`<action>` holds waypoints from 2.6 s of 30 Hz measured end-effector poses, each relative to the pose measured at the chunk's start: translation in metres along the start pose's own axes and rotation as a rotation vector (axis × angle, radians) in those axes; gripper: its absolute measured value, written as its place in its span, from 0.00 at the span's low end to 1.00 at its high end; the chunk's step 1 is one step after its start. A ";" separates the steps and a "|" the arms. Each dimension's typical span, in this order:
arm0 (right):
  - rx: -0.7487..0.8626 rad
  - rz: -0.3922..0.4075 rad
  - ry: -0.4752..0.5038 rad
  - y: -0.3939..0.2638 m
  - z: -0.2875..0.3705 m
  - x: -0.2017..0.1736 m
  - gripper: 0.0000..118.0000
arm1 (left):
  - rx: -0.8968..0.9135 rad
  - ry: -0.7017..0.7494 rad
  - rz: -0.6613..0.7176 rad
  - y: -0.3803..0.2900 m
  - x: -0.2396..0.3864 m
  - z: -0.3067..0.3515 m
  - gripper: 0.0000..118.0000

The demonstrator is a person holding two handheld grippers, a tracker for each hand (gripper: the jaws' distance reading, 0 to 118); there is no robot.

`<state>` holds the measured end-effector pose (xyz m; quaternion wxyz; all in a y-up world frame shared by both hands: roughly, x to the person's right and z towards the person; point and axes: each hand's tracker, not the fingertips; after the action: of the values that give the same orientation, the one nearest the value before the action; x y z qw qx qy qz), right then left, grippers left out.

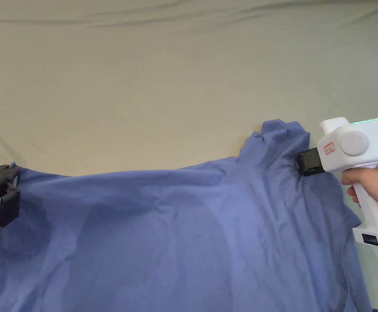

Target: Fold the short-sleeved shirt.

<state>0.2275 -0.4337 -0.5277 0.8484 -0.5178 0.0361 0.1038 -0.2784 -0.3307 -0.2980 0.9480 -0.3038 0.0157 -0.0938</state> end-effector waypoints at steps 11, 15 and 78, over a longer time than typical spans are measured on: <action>0.153 0.098 -0.049 -0.015 0.072 -0.019 0.00 | 0.011 0.042 0.103 0.002 -0.014 0.020 0.00; 0.264 0.079 -0.041 -0.023 0.145 -0.001 0.00 | 0.058 0.057 0.122 0.017 -0.023 0.049 0.00; 1.204 -0.039 -0.373 0.090 0.582 0.040 0.00 | 0.620 0.240 0.139 0.331 -0.135 0.266 0.00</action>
<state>0.2203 0.1276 -0.3445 0.9849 0.0768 -0.0701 0.1384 -0.3319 0.1107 -0.2767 0.9908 0.0138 0.1184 -0.0644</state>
